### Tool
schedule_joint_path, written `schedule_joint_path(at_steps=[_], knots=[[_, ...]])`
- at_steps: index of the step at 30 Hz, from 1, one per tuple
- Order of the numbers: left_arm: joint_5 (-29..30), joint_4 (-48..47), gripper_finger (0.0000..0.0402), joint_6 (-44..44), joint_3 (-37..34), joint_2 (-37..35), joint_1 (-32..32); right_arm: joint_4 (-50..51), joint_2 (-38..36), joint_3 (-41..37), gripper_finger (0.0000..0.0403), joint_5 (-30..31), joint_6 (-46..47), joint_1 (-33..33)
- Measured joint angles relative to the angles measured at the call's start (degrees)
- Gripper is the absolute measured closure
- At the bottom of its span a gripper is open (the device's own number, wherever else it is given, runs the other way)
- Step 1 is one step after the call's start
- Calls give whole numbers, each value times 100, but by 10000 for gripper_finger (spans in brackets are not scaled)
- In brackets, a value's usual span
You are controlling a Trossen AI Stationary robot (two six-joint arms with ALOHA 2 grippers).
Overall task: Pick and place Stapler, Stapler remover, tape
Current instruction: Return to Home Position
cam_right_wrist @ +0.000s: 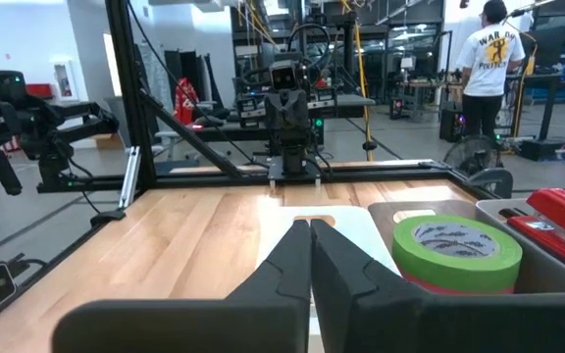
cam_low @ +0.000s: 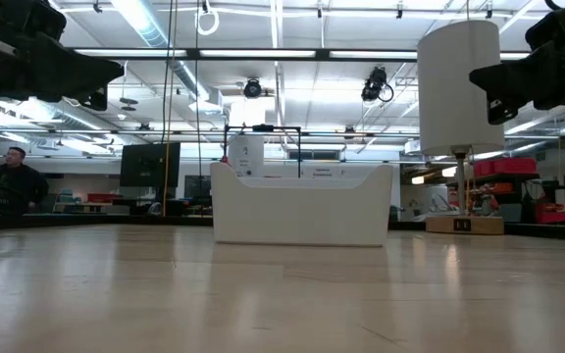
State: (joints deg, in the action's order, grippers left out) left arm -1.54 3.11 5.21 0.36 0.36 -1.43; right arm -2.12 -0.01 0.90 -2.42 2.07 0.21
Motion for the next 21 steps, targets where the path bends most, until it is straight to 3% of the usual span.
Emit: schedule_joint_path(at_steps=[21], knots=[[0,2,376,0,2,-2,0,128,0,-1,389,11,-153,-2]])
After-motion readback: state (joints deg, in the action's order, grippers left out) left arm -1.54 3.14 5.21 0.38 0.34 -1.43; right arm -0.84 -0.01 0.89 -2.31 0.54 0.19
